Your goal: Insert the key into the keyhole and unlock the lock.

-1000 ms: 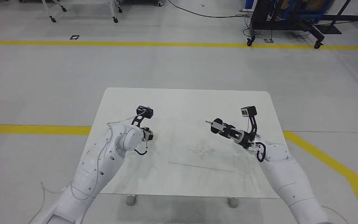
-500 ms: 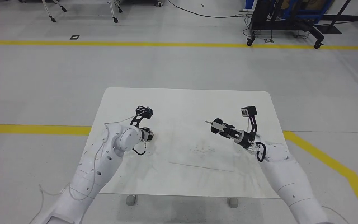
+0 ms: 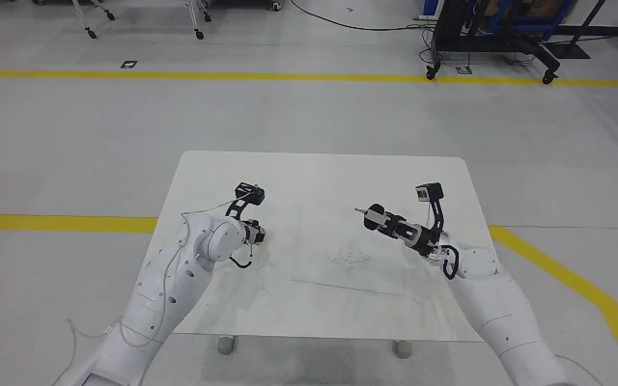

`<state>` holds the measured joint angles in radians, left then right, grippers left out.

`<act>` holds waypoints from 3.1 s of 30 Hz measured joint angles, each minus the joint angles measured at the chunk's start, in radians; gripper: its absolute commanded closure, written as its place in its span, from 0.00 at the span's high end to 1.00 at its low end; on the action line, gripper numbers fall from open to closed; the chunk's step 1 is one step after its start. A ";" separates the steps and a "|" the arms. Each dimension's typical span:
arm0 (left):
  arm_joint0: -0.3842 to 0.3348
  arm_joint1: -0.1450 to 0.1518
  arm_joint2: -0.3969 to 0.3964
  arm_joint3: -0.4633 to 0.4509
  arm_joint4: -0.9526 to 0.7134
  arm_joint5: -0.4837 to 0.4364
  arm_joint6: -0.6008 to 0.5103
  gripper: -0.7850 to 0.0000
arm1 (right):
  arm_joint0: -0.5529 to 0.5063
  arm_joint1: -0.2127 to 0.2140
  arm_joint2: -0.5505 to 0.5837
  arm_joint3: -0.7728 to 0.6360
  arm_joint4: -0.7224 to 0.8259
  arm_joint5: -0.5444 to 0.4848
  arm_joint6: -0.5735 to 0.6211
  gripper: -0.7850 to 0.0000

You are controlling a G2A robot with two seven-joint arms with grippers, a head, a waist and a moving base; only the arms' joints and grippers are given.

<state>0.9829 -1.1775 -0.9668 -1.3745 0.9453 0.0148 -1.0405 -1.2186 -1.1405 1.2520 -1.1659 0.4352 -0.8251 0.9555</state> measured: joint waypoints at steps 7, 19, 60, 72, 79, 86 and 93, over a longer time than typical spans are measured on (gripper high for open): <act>-0.006 -0.004 0.004 0.011 0.001 -0.007 0.003 0.00 | 0.000 0.000 0.000 0.000 0.000 0.000 0.000 0.00; 0.001 -0.001 -0.017 0.011 -0.014 -0.051 -0.006 0.00 | 0.000 0.000 0.000 0.000 0.000 0.000 0.000 0.00; 0.084 0.056 -0.372 0.121 -0.645 -0.613 0.110 0.00 | 0.000 0.000 0.000 0.000 0.000 0.000 0.000 0.00; 0.022 0.043 -0.298 0.267 -1.209 -0.578 -0.198 0.00 | 0.057 -0.035 -0.105 -0.015 0.020 0.071 -0.121 0.00; -0.030 0.044 -0.260 0.315 -1.236 -0.541 -0.253 0.00 | 0.108 -0.059 -0.169 0.006 -0.010 0.089 -0.181 0.00; -0.012 0.042 -0.261 0.296 -1.288 -0.471 -0.216 0.00 | 0.106 -0.058 -0.168 0.004 -0.010 0.090 -0.181 0.00; -0.060 0.009 -0.180 0.382 -1.486 -0.250 -0.246 0.00 | 0.100 -0.076 -0.240 -0.073 -0.066 0.098 -0.196 0.00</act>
<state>0.9226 -1.1687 -1.1469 -0.9922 -0.5410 -0.2356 -1.2868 -1.1185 -1.2170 1.0125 -1.2390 0.3691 -0.7271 0.7595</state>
